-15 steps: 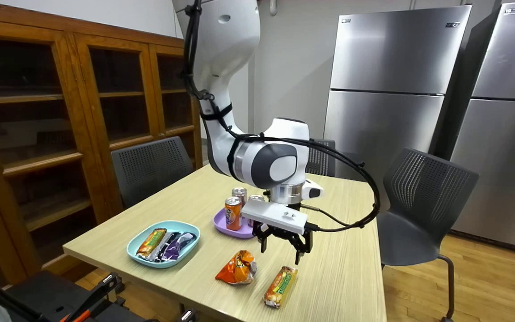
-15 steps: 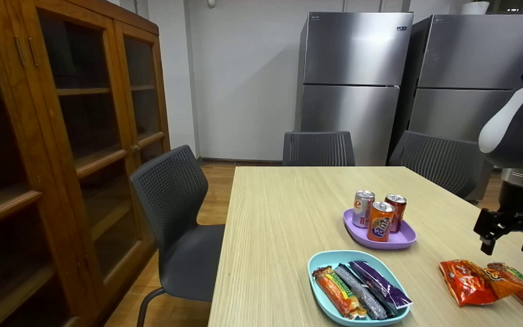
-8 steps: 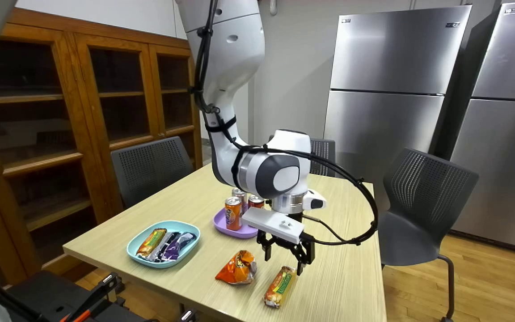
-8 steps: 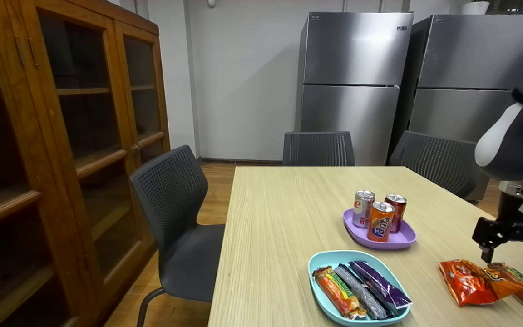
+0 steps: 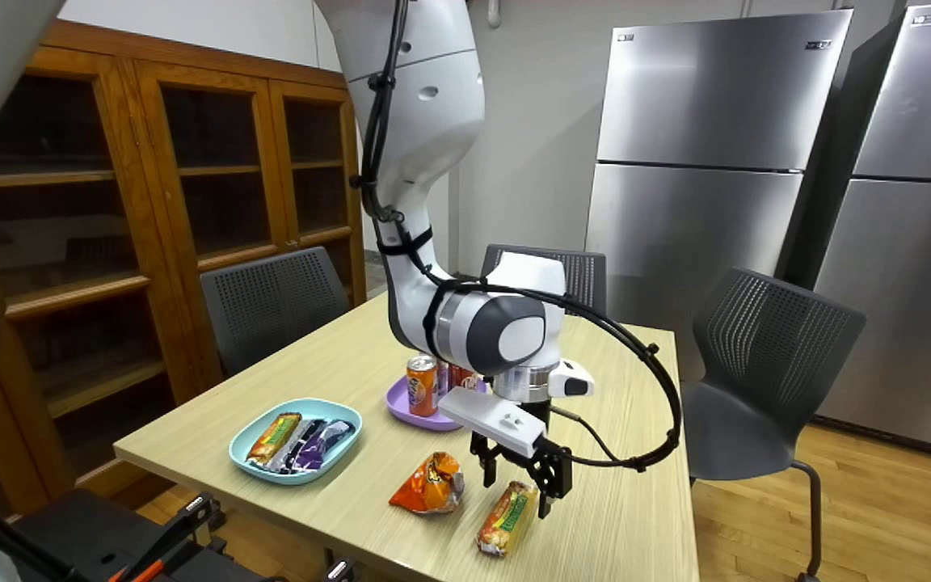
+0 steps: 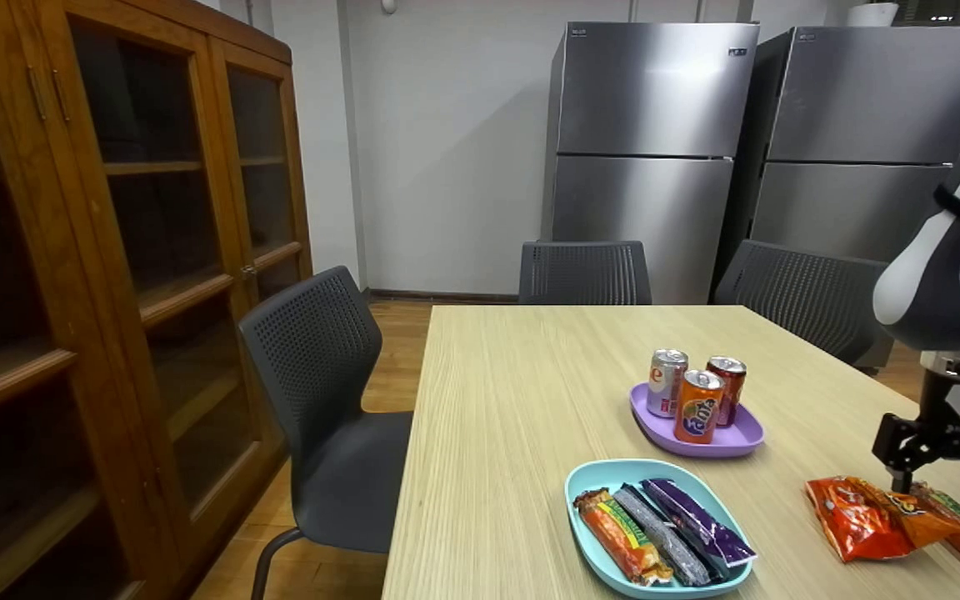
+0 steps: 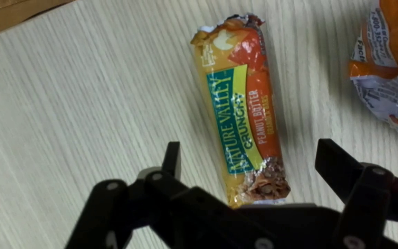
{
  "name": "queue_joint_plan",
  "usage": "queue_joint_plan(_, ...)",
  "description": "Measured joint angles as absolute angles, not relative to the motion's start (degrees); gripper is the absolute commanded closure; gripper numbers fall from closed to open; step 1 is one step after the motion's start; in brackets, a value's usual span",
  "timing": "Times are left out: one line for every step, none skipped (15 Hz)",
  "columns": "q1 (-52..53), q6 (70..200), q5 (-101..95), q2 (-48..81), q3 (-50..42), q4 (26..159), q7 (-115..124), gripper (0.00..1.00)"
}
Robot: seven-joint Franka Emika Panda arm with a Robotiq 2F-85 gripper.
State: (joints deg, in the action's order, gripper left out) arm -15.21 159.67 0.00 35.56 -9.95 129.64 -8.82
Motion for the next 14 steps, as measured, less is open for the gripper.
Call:
queue_joint_plan(-15.14, 159.67, 0.00, 35.95, -9.99, 129.41, -8.55, 0.00)
queue_joint_plan(-15.10, 159.67, 0.00, 36.37, -10.00, 129.17, -8.33, 0.00)
queue_joint_plan(-15.07, 159.66, 0.00, 36.75, -10.00, 128.94, -8.17, 0.00)
queue_joint_plan(-15.06, 159.64, 0.00, 37.08, -10.00, 128.70, -8.05, 0.25)
queue_joint_plan(-15.06, 159.64, 0.00, 37.38, -10.01, 128.47, -7.98, 0.26)
queue_joint_plan(-15.06, 159.63, 0.00, 37.68, -10.00, 128.21, -7.94, 0.34)
queue_joint_plan(-15.06, 159.61, 0.00, 37.93, -10.00, 127.98, -7.91, 0.42)
queue_joint_plan(-15.06, 159.60, 0.01, 38.05, -10.00, 127.80, -7.89, 0.51)
queue_joint_plan(-15.07, 159.59, 0.03, 38.08, -10.00, 127.64, -7.89, 0.58)
queue_joint_plan(-15.07, 159.58, 0.04, 38.08, -10.00, 127.48, -7.89, 0.66)
queue_joint_plan(-15.08, 159.58, 0.07, 38.08, -9.99, 127.34, -7.89, 0.73)
queue_joint_plan(-15.10, 159.58, 0.09, 38.08, -9.95, 127.21, -7.89, 0.81)
queue_joint_plan(-15.13, 159.58, 0.13, 38.08, -9.91, 127.09, -7.89, 0.82)
queue_joint_plan(-15.15, 159.58, 0.17, 38.07, -9.88, 126.96, -7.89, 0.82)
